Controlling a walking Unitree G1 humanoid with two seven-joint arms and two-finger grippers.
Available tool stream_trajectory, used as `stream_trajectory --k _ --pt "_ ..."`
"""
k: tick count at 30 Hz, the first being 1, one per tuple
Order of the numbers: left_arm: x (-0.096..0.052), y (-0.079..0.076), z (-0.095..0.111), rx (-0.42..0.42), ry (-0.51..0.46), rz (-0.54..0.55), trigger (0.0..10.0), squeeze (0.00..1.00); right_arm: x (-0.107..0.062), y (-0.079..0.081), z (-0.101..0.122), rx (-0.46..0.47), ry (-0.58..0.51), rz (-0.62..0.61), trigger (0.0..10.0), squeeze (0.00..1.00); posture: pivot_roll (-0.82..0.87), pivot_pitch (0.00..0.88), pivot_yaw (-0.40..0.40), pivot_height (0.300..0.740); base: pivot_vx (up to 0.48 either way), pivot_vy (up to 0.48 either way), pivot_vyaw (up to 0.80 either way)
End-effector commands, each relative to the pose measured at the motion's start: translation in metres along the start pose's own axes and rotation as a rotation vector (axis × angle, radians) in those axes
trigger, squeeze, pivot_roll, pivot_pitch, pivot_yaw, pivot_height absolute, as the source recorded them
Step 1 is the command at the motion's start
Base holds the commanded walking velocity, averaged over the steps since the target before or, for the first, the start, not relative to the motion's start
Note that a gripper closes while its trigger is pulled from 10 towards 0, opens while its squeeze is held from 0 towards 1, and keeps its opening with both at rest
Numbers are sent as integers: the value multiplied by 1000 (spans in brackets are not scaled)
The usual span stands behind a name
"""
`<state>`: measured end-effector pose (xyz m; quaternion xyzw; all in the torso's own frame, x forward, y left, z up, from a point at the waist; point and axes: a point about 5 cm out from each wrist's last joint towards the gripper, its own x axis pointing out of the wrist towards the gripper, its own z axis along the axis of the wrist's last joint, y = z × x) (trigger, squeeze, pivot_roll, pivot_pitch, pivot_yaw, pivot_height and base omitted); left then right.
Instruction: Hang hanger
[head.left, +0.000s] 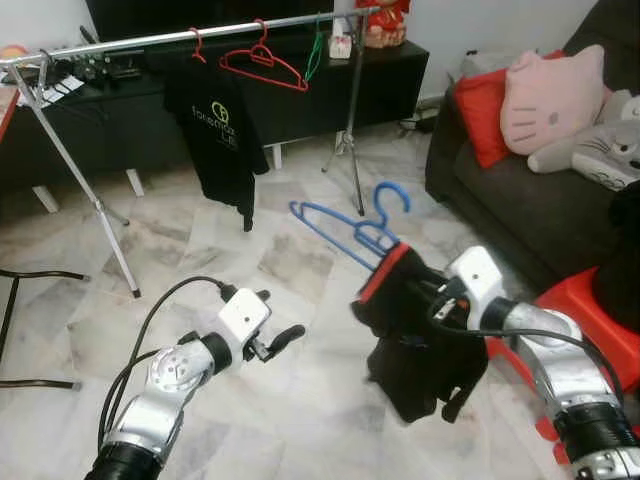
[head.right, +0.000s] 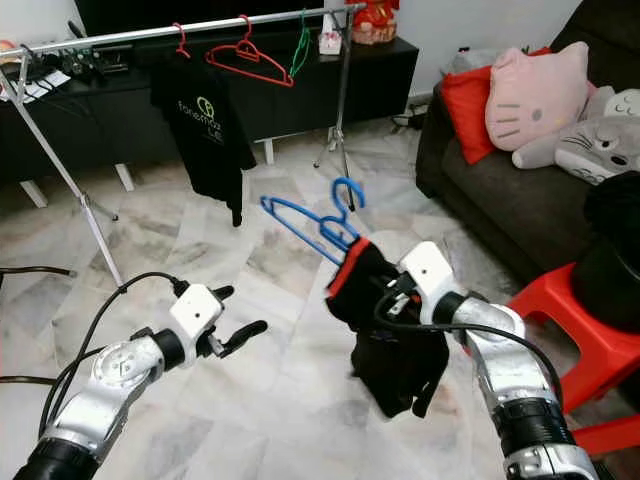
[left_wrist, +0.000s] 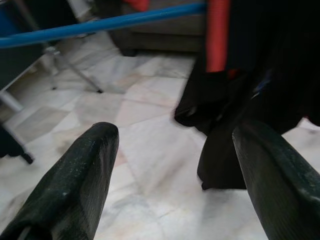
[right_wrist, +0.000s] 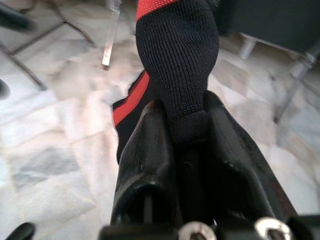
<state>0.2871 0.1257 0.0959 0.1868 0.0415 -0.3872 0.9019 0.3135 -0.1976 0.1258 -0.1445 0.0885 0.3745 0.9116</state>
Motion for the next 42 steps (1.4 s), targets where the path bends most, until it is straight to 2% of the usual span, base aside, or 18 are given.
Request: stream_trajectory --k 1,4,7,12,16,25,27,34,36,40,42 --pt "2 -6 3 13 11 -34 10000 0 -2 1 12 -25 -35 34 10000 0 -95 0 -58 740 0 0 0" --pt "5 -13 11 5 20 -59 10000 0 -5 11 22 -7 -60 109 10000 0 -98 0 -59 740 0 0 0" --pt "10 -17 15 38 35 -55 10000 0 -6 22 28 -12 -76 200 10000 0 -98 0 -59 740 0 0 0" --pt "8 -22 13 74 70 -73 10000 0 -6 26 32 -4 -83 235 10000 0 -89 0 -68 740 0 0 0" --pt "8 -24 13 73 86 -48 10000 0 -4 32 46 26 -143 290 10000 0 -83 0 -70 740 0 0 0" --pt "7 -33 10 87 138 -76 10000 0 1 37 50 27 -144 334 10000 0 -75 0 -66 740 0 0 0" --pt "6 -36 7 126 168 -103 10000 0 1 36 57 18 -162 337 10000 0 -76 0 -65 740 0 0 0" --pt "5 -37 9 181 183 -101 10000 0 3 30 80 -17 -225 327 10000 0 -73 0 -73 740 0 0 0" --pt "5 -35 7 219 200 -71 10000 0 4 32 91 -38 -251 348 10000 0 -71 0 -78 740 0 0 0" --pt "7 -29 10 238 188 11 10000 0 4 35 97 -56 -263 371 10000 0 -64 0 -83 740 0 0 0" --pt "7 -16 16 289 169 127 10000 0 5 34 101 -68 -268 375 10000 0 -58 0 -87 740 0 0 0"
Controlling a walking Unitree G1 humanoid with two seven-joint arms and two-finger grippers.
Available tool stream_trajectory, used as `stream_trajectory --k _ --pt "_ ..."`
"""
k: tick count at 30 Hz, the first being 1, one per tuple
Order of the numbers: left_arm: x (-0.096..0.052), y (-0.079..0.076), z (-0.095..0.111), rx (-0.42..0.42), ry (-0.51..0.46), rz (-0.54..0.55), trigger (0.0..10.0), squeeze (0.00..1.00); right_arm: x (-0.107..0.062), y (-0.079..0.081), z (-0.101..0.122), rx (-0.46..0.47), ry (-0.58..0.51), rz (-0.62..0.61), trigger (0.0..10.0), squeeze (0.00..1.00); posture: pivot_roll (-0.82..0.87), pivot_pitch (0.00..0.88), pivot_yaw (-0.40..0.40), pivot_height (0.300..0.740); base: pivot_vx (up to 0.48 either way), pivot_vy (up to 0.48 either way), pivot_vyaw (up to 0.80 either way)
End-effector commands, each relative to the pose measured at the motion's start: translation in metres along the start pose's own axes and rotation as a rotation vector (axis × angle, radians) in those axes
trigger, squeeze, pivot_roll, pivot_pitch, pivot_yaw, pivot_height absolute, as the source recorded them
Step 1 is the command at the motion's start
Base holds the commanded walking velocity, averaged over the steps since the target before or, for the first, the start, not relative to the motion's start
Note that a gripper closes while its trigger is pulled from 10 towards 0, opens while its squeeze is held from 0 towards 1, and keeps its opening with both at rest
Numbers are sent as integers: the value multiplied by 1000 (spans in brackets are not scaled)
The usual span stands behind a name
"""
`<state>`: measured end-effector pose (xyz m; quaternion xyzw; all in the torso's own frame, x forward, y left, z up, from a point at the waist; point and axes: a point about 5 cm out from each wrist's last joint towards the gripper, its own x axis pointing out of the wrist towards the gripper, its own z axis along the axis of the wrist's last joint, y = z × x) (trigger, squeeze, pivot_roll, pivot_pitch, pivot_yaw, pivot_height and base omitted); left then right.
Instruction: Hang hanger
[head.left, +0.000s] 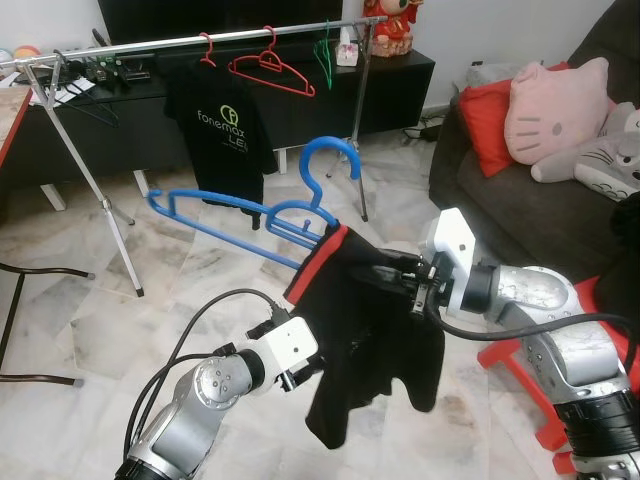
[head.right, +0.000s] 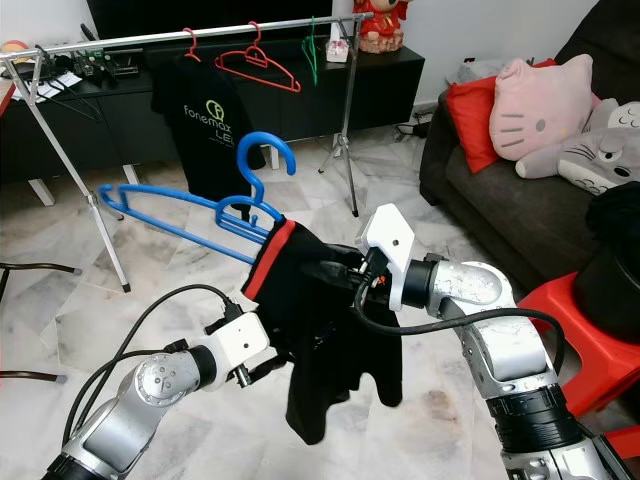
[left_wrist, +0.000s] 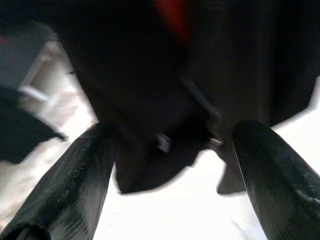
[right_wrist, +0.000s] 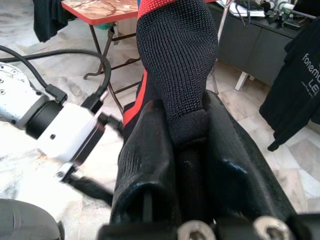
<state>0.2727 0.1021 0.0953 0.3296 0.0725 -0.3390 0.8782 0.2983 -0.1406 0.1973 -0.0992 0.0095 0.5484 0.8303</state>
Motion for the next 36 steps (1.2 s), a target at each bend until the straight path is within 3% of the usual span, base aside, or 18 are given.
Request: stream_trajectory --k 1,6,9,16,21,22,23,24,36 --pt "0 12 4 64 -10 88 10000 0 2 -1 17 -48 -45 14 10000 0 -58 0 -87 740 0 0 0" --pt "2 25 3 163 30 263 10000 0 4 0 23 -60 -48 29 10000 0 -61 0 -94 740 0 0 0" --pt "7 17 4 211 27 232 10000 0 4 0 27 -71 -50 33 10000 0 -69 0 -98 740 0 0 0" --pt "14 3 11 231 -9 152 10000 0 5 0 33 -82 -59 35 10000 0 -78 0 -99 740 0 0 0" --pt "19 5 15 235 -19 208 10000 0 6 1 36 -87 -64 40 10000 0 -78 0 -99 740 0 0 0" --pt "20 5 17 230 -25 222 1098 0 7 1 36 -88 -64 41 10000 0 -78 0 -99 740 0 0 0" --pt "20 5 17 230 -25 222 1098 0 7 1 36 -88 -64 41 10000 0 -78 0 -99 740 0 0 0" --pt "21 5 18 233 -31 222 0 0 6 1 36 -89 -63 41 10000 0 -85 0 -99 740 0 0 0" --pt "21 9 16 231 -28 241 0 0 6 -1 29 -79 -27 16 10000 0 -85 0 -99 740 0 0 0"
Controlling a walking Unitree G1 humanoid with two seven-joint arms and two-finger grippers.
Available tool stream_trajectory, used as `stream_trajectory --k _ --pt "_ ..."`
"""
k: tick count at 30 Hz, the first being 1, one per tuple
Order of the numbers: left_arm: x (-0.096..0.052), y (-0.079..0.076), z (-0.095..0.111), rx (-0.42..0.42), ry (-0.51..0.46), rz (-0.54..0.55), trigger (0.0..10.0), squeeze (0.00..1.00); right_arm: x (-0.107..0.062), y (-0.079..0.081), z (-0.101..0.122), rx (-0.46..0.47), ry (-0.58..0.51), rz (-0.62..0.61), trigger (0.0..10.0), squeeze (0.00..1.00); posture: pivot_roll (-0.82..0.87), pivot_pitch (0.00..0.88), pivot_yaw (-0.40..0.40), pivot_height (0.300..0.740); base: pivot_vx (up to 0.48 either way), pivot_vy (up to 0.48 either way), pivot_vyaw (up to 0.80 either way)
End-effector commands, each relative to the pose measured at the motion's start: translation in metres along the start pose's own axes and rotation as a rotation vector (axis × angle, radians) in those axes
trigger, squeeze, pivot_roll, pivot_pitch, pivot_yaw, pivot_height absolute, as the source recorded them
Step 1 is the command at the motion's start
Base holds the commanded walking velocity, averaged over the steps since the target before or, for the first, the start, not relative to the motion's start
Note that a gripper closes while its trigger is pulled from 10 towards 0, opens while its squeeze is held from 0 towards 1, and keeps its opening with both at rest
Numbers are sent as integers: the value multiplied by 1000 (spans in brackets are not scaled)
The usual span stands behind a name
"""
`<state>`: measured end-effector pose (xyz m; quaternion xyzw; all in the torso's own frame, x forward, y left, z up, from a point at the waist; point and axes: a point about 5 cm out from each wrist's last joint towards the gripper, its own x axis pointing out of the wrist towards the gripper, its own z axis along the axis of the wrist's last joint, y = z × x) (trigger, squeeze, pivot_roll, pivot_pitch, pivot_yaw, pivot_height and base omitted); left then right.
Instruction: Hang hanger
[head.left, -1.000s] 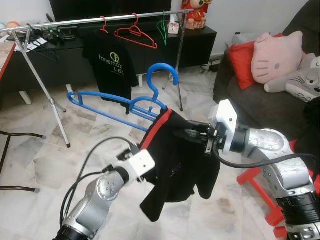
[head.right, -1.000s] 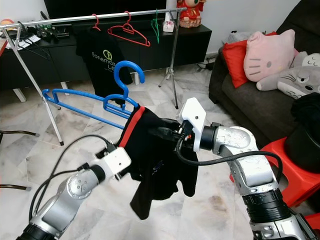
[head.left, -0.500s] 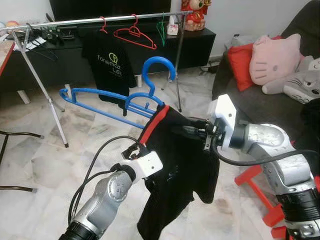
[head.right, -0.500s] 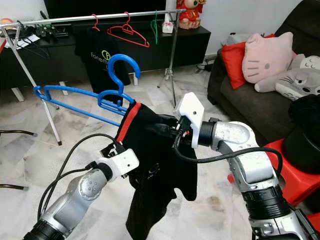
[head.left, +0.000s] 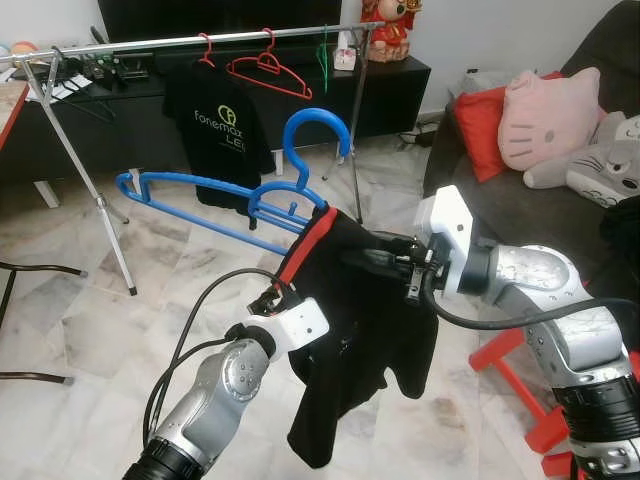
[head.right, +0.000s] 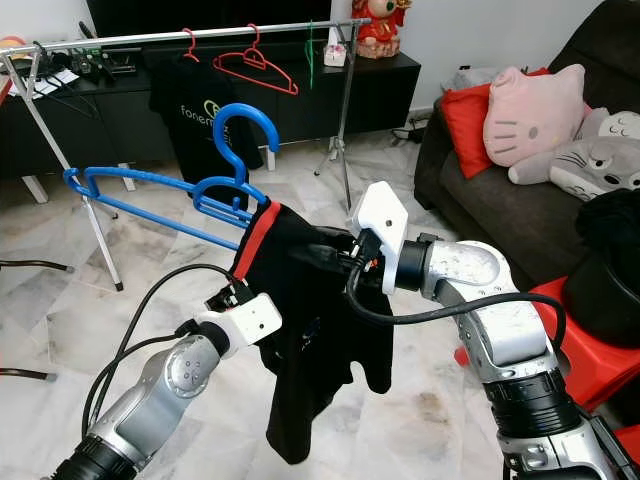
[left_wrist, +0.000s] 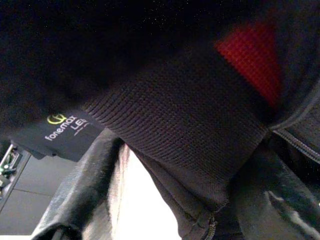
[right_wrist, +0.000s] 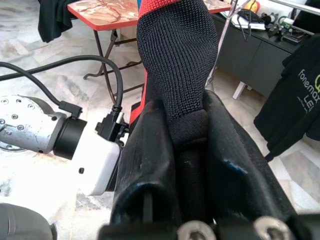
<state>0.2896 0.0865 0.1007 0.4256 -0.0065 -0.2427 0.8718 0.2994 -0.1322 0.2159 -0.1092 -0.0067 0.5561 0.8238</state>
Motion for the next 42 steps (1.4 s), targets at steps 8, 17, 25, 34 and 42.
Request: stream_trajectory --k 8,17,25,34,42 --pt "4 6 2 -23 -15 23 0 0 3 -1 5 -45 18 -4 10000 0 -80 0 -97 740 0 0 0" --pt "3 7 2 -89 -13 33 0 0 4 -1 -2 -36 38 -17 10000 0 -80 0 -94 740 0 0 0" --pt "1 8 -1 -235 13 30 0 0 3 -6 -6 -21 42 -60 10000 0 -78 0 -92 740 0 0 0" --pt "-6 16 -23 -555 164 112 0 0 0 -15 -11 -18 41 -139 10000 0 -77 0 -86 740 0 0 0" --pt "-17 28 -56 -807 306 215 0 0 -13 -24 -25 89 -22 -254 10000 0 -72 0 -84 740 0 0 0"
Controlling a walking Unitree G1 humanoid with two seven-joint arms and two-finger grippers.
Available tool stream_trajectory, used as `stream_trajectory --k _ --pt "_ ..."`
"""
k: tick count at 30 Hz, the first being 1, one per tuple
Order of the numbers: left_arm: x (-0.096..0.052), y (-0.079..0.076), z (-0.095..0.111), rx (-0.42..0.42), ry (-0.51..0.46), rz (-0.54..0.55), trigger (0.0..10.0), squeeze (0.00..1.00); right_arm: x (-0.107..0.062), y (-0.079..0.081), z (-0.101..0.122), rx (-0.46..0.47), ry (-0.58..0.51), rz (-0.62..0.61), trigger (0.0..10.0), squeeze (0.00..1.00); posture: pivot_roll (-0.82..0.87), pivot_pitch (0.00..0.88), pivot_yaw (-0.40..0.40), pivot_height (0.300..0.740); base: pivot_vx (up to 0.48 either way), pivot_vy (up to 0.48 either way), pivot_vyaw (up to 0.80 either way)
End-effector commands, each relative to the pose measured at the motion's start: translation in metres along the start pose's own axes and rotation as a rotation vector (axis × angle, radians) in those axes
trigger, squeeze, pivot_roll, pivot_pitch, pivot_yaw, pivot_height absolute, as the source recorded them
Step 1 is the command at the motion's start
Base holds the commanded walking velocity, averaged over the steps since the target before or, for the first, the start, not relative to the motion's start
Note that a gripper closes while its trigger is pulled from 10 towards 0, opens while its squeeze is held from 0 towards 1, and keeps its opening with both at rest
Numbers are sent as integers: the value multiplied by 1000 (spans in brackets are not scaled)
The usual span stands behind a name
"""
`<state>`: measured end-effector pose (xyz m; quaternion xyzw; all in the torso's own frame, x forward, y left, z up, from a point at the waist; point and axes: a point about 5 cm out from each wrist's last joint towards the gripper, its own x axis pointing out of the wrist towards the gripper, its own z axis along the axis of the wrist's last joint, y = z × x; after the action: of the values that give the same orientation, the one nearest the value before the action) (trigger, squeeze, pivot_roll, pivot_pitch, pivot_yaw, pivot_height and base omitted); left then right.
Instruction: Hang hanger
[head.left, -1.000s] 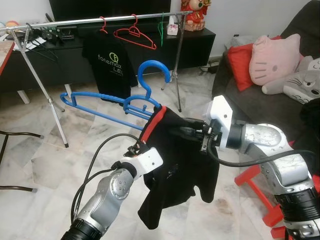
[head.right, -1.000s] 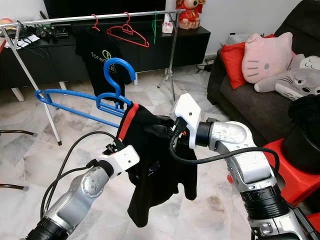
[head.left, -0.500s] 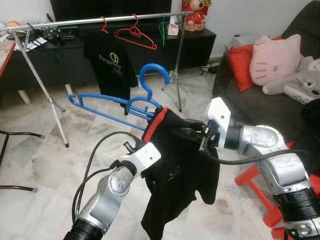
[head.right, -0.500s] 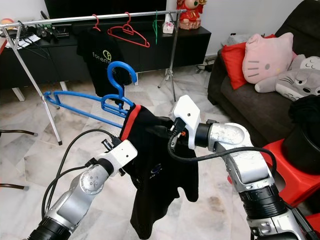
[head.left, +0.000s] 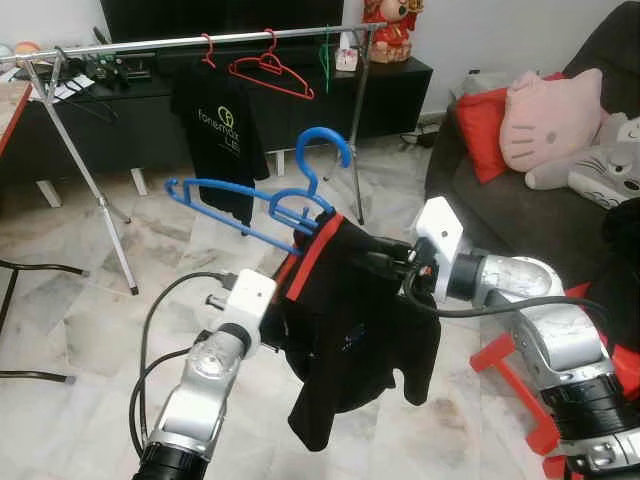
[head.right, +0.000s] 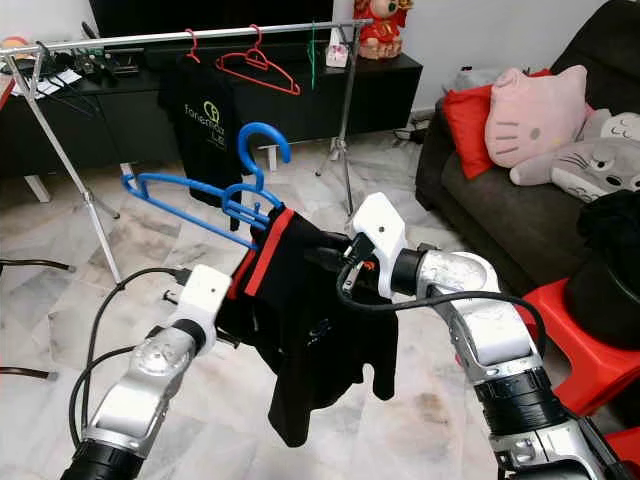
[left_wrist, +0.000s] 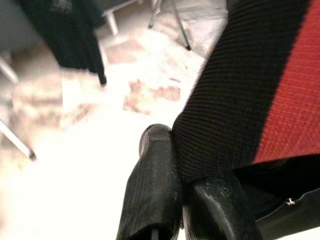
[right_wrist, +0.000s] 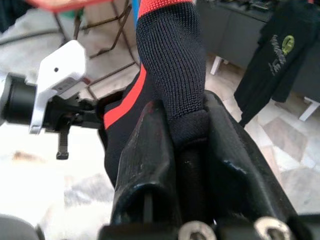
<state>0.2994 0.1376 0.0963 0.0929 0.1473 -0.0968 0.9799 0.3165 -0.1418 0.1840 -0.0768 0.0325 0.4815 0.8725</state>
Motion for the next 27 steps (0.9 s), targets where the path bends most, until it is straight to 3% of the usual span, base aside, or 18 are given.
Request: stream_trajectory --k 1,4,5,9,11,15,19,21,27 --pt "-1 12 -10 -51 59 52 0 0 -14 -14 10 2 -80 -94 10000 0 -72 0 -84 740 0 0 0" --pt "-2 19 -16 -104 87 67 0 0 -18 -17 10 46 -134 -118 10000 0 -72 0 -83 740 0 0 0" --pt "-3 24 -21 -153 107 80 0 0 -24 -17 11 92 -205 -117 10000 0 -75 0 -78 740 0 0 0" --pt "-3 30 -24 -219 125 93 0 0 -33 -13 14 149 -313 -66 10000 0 -75 0 -75 740 0 0 0" --pt "-3 31 -26 -234 132 95 0 0 -37 -9 16 168 -364 -20 10000 0 -75 0 -73 740 0 0 0" --pt "-3 37 -28 -287 141 93 0 0 -56 8 28 211 -549 189 10000 0 -74 0 -70 740 0 0 0" --pt "-3 38 -28 -284 145 90 0 0 -61 12 30 216 -576 239 10000 0 -75 0 -69 740 0 0 0" --pt "-3 40 -29 -279 149 85 0 0 -66 21 32 215 -576 347 10000 0 -81 0 -65 740 0 0 0" --pt "-1 42 -29 -280 155 72 0 0 -65 26 22 202 -448 514 10000 0 -101 0 -56 740 0 0 0"
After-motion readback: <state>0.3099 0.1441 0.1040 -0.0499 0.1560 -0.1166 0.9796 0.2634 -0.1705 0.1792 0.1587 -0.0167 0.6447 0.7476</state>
